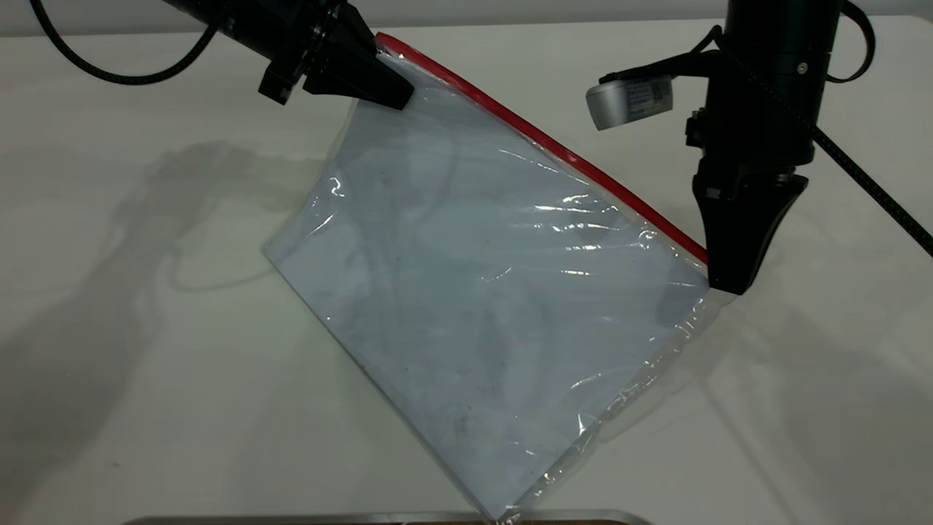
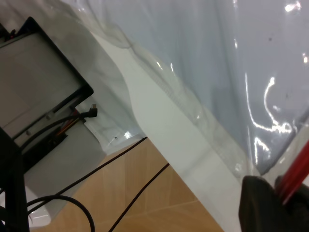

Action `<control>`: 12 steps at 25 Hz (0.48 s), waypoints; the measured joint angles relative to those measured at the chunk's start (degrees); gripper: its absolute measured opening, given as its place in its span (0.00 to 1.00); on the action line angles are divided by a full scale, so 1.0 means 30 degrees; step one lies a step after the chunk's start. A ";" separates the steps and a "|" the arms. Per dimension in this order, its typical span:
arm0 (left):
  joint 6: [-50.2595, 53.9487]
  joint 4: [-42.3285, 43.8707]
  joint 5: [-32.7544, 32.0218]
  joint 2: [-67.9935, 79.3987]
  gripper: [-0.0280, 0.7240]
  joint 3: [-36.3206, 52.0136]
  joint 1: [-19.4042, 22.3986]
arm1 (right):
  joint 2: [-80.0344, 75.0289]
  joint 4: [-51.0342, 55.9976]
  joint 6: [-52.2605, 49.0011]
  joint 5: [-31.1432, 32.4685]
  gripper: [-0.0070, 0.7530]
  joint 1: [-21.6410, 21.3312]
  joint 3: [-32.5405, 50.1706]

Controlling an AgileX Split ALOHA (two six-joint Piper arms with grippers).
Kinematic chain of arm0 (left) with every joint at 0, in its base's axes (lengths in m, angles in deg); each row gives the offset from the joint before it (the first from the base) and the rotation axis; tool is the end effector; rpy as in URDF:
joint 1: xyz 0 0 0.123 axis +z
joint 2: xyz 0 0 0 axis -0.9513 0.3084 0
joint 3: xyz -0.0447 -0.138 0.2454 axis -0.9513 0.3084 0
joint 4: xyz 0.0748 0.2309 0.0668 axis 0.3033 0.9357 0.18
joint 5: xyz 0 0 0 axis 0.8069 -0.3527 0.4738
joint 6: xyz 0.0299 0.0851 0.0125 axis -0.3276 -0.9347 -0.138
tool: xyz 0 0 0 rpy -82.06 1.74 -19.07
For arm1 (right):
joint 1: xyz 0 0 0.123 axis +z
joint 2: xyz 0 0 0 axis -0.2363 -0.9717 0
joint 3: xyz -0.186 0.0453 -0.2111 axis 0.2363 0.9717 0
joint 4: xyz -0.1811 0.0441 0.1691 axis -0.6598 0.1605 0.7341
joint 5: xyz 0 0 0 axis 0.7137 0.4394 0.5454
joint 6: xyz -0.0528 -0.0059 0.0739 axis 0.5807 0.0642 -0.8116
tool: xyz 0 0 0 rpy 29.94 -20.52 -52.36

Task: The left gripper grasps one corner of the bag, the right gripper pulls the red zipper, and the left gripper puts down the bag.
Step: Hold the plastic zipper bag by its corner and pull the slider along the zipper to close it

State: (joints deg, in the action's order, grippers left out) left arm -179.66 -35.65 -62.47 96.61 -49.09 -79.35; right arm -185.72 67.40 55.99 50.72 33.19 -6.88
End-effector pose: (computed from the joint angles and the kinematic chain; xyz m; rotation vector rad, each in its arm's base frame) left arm 0.4690 -0.1354 0.0536 1.6529 1.6189 -0.8619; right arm 0.3421 0.1426 0.0655 1.2102 -2.5161 -0.3708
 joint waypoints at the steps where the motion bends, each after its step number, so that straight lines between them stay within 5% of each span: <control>1: 0.0000 0.0000 0.0019 0.0000 0.11 0.0000 0.0000 | 0.0000 0.0000 -0.0089 0.0000 0.09 0.0000 0.0000; 8: 0.0000 0.0000 0.0019 0.0000 0.11 0.0000 0.0000 | 0.0000 0.0000 -0.1519 -0.0030 0.12 0.0000 0.0000; 12: 0.0174 0.0179 0.0524 0.0000 0.14 0.0000 0.0000 | 0.0000 -0.0052 -0.2449 -0.1039 0.24 0.0000 0.0000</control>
State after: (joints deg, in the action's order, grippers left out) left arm -179.13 -35.11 -60.90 96.61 -49.09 -79.35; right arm -185.72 67.24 48.65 47.60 33.19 -6.88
